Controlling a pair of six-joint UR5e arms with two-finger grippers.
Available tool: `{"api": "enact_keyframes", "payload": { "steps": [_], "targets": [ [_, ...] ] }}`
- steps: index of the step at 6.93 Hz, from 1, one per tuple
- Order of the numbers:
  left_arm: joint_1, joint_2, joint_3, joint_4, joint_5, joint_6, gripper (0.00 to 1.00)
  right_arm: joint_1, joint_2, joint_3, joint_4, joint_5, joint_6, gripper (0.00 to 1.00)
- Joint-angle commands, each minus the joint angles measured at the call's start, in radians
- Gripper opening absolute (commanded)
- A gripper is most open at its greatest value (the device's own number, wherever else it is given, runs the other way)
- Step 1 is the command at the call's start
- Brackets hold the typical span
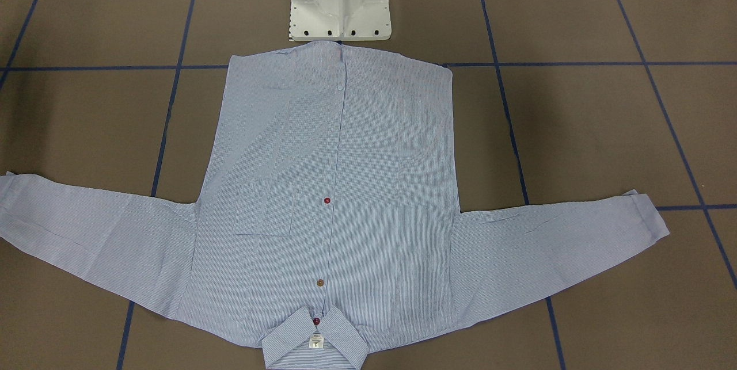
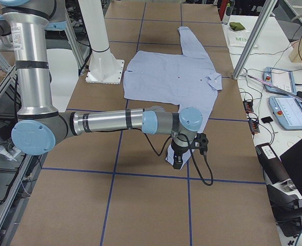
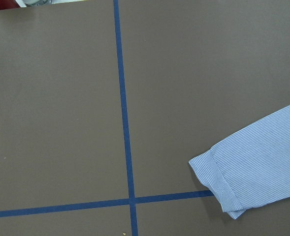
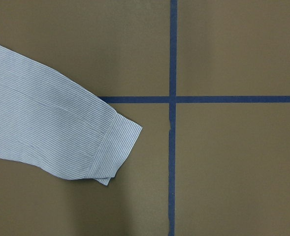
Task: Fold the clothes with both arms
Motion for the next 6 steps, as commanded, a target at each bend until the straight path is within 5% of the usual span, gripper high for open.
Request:
{"api": "enact_keyframes", "payload": {
  "steps": [1,4,6],
  "targets": [
    [0.001,-0.01,0.0,0.002,0.001,-0.006,1.0,0.0,0.0,0.002,0.0,0.003,0.002,1.0],
    [0.003,0.009,-0.019,-0.017,-0.004,-0.006,1.0,-0.008,0.002,0.002,0.015,0.003,0.01,1.0],
    [0.006,0.013,-0.043,-0.02,-0.008,-0.006,1.0,-0.066,-0.017,0.001,0.139,0.005,0.014,1.0]
  ]
}}
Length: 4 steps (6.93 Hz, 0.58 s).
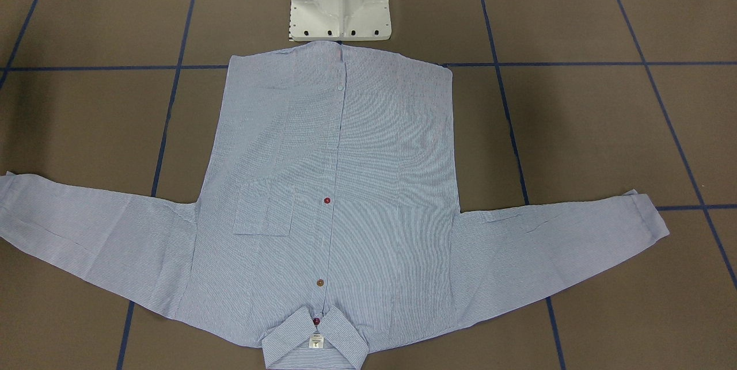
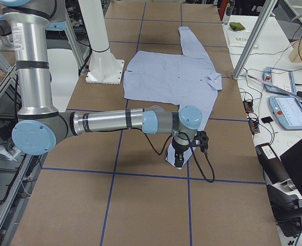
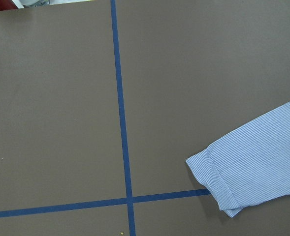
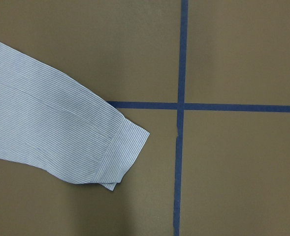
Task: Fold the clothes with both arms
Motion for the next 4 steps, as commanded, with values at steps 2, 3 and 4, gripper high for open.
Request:
{"api": "enact_keyframes", "payload": {
  "steps": [2,3,4],
  "targets": [
    [0.009,0.004,-0.007,-0.034,-0.004,-0.002,1.0,-0.114,-0.032,-0.005,0.114,0.004,0.052,1.0],
    [0.01,0.004,-0.002,-0.036,-0.005,-0.053,1.0,-0.143,-0.032,-0.022,0.123,0.004,0.107,1.0],
    [0.01,0.001,-0.007,-0.036,-0.007,-0.087,0.99,-0.163,-0.035,-0.027,0.175,0.004,0.199,1.0]
  ]
}}
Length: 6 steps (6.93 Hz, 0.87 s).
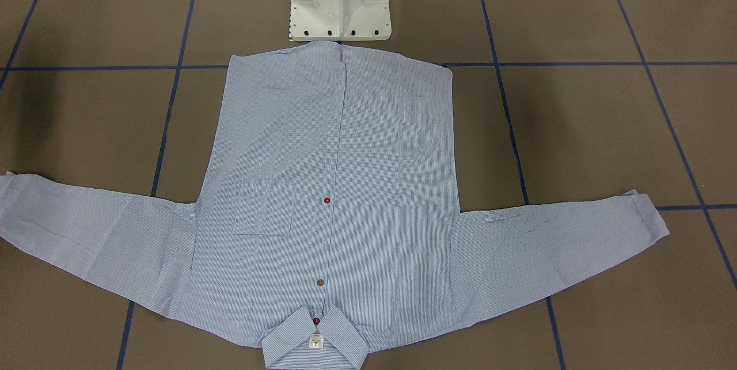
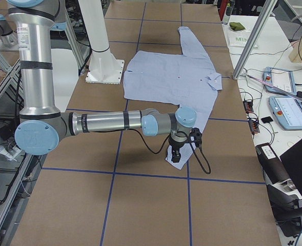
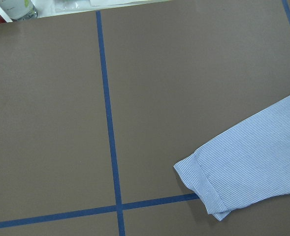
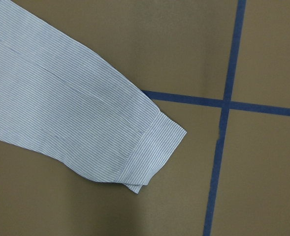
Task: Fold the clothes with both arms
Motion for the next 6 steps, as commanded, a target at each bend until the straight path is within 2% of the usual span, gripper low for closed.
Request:
{"api": "enact_keyframes", "payload": {
  "steps": [1,2,3,4,5,6],
  "targets": [
    [0.001,0.0,-0.002,-0.003,0.001,-0.044,1.0,-0.06,-0.006,-0.016,0.134,-0.001,0.268,0.95],
    [0.001,0.0,-0.002,-0.003,0.002,-0.038,1.0,-0.069,-0.014,-0.072,0.258,0.0,0.373,0.9],
    [0.001,0.0,-0.002,-0.003,0.002,-0.041,0.99,-0.077,-0.028,-0.135,0.393,-0.001,0.479,0.81],
    [0.001,0.0,-0.003,-0.003,0.002,-0.043,1.0,-0.098,-0.03,-0.201,0.526,-0.004,0.568,0.81],
    [0.001,0.0,-0.005,-0.005,0.001,-0.041,0.99,-0.126,-0.031,-0.227,0.608,-0.01,0.663,0.79],
    [0.001,0.0,-0.006,-0.003,-0.001,-0.044,1.0,-0.133,-0.033,-0.238,0.622,-0.009,0.679,0.73]
  ]
}}
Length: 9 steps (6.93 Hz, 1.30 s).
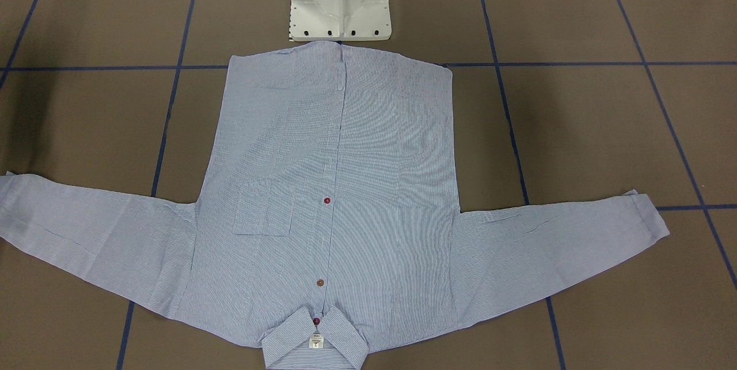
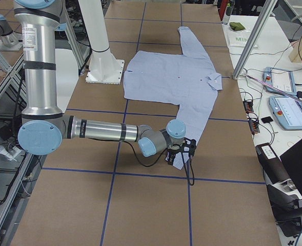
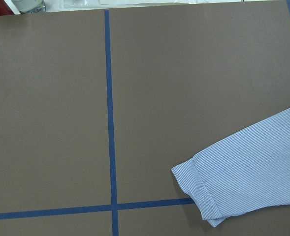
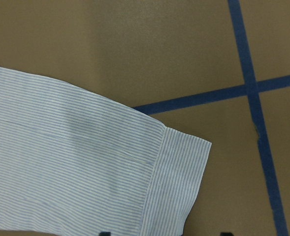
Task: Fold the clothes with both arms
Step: 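Move the right gripper to the sleeve cuff nearest it and grasp it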
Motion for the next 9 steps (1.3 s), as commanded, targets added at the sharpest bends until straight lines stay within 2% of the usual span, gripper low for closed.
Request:
{"api": "enact_keyframes", "payload": {
  "steps": [1,2,7,9],
  "targets": [
    [0.0,0.0,-0.002,-0.001,0.0,-0.002,1.0,-0.019,-0.007,-0.03,0.057,-0.001,0.067,0.72],
    [0.0,-0.001,-0.002,-0.001,0.0,-0.002,1.0,-0.023,-0.007,-0.045,0.059,0.002,0.114,0.73],
    [0.0,-0.005,-0.003,-0.001,0.001,0.007,1.0,-0.053,-0.015,-0.056,0.057,-0.001,0.124,0.71],
    [0.0,-0.006,-0.003,-0.001,0.003,0.009,1.0,-0.059,-0.009,-0.057,0.057,-0.003,0.124,0.62]
  ]
}}
